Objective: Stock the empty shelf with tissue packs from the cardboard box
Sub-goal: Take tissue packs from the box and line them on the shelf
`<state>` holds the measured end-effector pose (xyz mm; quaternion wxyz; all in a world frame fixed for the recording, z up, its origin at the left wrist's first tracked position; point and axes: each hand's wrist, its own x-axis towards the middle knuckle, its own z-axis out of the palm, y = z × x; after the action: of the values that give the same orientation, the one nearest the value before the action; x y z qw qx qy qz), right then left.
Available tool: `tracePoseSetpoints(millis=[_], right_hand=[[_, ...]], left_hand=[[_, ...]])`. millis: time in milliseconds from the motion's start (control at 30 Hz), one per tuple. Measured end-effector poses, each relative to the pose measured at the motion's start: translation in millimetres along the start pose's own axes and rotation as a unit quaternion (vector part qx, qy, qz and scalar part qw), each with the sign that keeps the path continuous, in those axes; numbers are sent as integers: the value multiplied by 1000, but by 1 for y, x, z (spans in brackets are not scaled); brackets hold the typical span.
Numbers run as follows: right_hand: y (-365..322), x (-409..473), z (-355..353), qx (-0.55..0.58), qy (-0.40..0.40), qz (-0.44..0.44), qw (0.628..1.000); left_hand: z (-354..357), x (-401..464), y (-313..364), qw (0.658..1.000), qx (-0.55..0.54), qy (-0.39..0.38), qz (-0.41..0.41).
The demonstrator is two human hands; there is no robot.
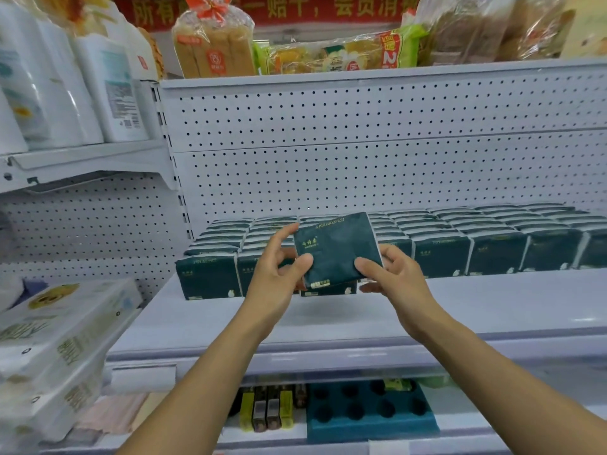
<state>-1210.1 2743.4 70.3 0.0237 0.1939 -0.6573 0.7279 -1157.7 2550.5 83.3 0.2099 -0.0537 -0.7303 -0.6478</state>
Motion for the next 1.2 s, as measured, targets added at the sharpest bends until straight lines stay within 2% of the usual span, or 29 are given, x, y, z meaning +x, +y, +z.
tracePoseSetpoints(millis=[67, 100, 200, 267, 433, 533, 633, 700, 800, 900, 1033, 1200], right_hand=[[2, -2, -15, -121, 12, -79, 989], [2, -3, -23, -200, 2, -135, 970], [7, -1, -48, -419, -62, -276, 863], [16, 0, -64, -487, -67, -306, 815], [33, -3, -91, -543, -42, -310, 780], [35, 4, -97, -551, -18, -327, 768], [43, 16, -110, -559, 23, -318, 765], [48, 24, -121, -560, 59, -304, 769], [52, 34, -124, -578, 74, -302, 754], [56, 43, -115, -634, 76, -310, 704], [63, 58, -102, -672, 96, -313, 665], [68, 74, -96, -672, 87, -338, 653]], left_hand=[[4, 0, -3, 999, 44, -21, 13], [7, 0, -7, 996, 74, -35, 18], [24, -5, -23, 986, 147, -74, 33], [38, -9, -37, 981, 163, -95, 41], [56, -8, -56, 966, 212, -109, 96], [63, -2, -58, 937, 280, -118, 174], [57, 10, -62, 874, 393, -30, 283], [45, 24, -68, 831, 467, 24, 302], [24, 43, -78, 764, 581, 28, 279], [15, 56, -85, 722, 629, 11, 288], [15, 69, -90, 706, 619, 7, 344], [19, 77, -90, 731, 593, 10, 338]])
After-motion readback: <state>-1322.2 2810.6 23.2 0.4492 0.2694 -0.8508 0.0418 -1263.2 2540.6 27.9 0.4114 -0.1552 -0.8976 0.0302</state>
